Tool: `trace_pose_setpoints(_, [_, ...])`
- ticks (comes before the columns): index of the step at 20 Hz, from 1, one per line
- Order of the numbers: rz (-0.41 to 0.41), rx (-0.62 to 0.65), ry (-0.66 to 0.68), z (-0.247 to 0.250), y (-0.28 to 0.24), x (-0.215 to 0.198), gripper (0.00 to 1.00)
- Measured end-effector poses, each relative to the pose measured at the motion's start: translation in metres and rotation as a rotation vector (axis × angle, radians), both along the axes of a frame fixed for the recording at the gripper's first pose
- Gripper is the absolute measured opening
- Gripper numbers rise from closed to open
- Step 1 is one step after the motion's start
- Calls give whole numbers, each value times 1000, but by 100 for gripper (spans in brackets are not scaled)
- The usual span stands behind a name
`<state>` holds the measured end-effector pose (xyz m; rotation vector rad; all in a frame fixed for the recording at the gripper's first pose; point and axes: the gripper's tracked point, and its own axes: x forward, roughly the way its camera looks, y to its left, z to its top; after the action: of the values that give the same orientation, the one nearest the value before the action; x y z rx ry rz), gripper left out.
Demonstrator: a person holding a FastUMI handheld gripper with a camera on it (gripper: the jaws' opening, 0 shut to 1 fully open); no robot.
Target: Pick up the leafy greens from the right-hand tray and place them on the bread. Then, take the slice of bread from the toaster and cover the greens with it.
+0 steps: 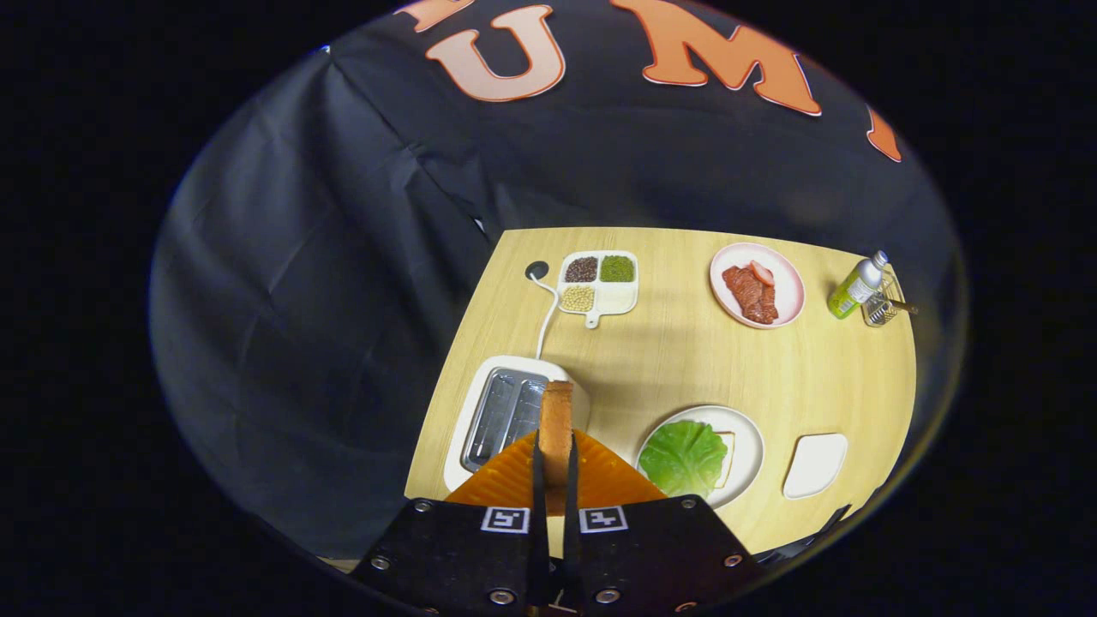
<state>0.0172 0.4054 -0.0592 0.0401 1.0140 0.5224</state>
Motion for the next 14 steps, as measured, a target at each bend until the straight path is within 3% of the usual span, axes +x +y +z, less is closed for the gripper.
trace_pose_setpoints(7, [-61,68,62,-39,-56,3,7])
trace_pose_setpoints(14, [-60,169,138,-100,-93,1,7])
